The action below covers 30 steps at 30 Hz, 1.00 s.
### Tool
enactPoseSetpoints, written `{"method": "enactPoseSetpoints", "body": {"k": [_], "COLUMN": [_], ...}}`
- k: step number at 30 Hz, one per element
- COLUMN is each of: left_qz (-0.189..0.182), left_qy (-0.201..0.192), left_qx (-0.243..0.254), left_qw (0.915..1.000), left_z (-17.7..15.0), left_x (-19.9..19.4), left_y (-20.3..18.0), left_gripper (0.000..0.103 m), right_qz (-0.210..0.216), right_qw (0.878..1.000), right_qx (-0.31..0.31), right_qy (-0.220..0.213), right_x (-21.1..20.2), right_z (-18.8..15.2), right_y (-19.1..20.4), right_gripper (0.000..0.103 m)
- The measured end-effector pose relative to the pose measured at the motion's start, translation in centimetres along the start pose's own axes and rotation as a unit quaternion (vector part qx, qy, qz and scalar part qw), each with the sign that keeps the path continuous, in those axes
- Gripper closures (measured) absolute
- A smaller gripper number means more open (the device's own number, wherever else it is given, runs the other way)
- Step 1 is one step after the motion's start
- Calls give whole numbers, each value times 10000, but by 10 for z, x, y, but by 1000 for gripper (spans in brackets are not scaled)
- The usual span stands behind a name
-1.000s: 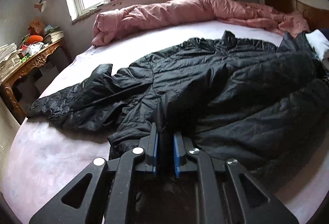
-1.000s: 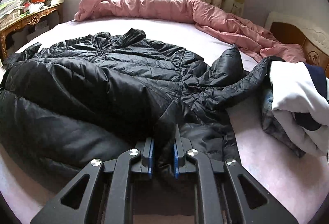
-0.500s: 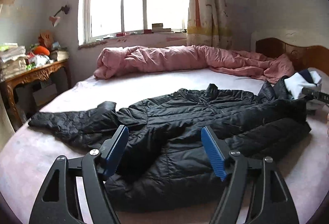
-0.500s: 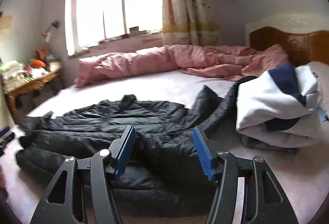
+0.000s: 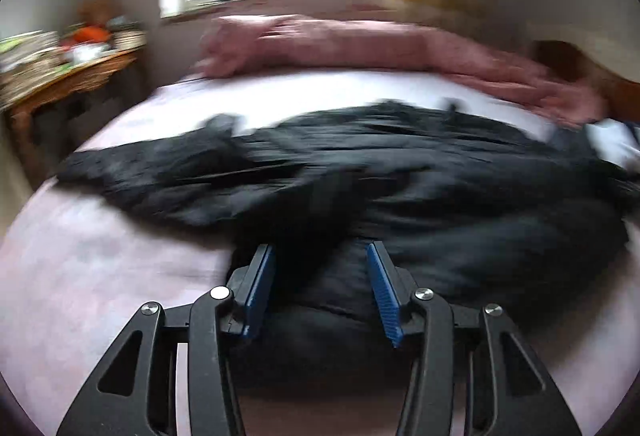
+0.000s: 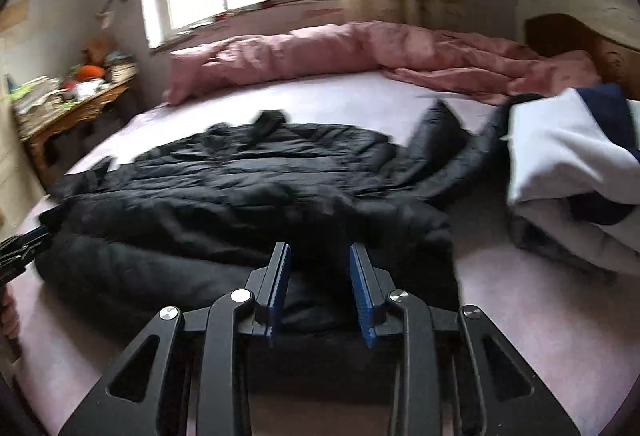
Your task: Fold large clothes
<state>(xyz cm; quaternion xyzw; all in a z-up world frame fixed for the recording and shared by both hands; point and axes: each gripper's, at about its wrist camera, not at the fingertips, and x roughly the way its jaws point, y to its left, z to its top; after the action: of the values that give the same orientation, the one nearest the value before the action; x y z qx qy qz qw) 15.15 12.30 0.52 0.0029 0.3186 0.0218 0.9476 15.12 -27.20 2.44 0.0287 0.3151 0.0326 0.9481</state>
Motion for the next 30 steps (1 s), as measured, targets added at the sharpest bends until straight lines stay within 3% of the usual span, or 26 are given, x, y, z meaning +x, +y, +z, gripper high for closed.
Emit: {"method": "enactPoseSetpoints", "body": {"k": [2,5,9,11,13,16,18,20,25,28,30], "left_qz": [213,117,636,769,992,761,353,64,49,-13,-155], "left_qy": [55,39,-33,112,19,-457,-791,-877,-404,45,377], "left_qx": [-326,-704,-317,-87,242,371,393,442,240,-138,-425], "left_qw": [9992,9974,9975,9969,9948,9954,9955,9951,9989,9999,9983], "left_z": [1,4,5,4,2,4,7,10,16,15,12], "left_x": [11,13,15,19,19,-1,-19,-26,3,28,43], "left_y": [15,30,27,20,11,4,-2,-10,-11,2,14], "left_gripper": [57,56,55,55,55,53,45,41,41,41,35], "right_qz": [-225,-524,-925,-741,-592,-183,99,137,-57,5,-1], "right_qw": [9997,9984,9953,9962,9971,9986,9986,9983,9996,9985,9967], "right_qx": [101,223,249,422,465,366,191,1,210,501,637], "right_qy": [-21,62,159,187,50,-343,-492,-558,-194,238,508], "right_x": [5,18,33,32,25,2,-8,-8,28,53,66], "right_z": [1,1,-1,0,3,6,6,6,8,9,5], "right_y": [-14,-32,-42,-44,-41,-27,-16,-8,-17,-30,-36], "right_gripper": [70,70,70,70,70,70,70,70,70,70,70]}}
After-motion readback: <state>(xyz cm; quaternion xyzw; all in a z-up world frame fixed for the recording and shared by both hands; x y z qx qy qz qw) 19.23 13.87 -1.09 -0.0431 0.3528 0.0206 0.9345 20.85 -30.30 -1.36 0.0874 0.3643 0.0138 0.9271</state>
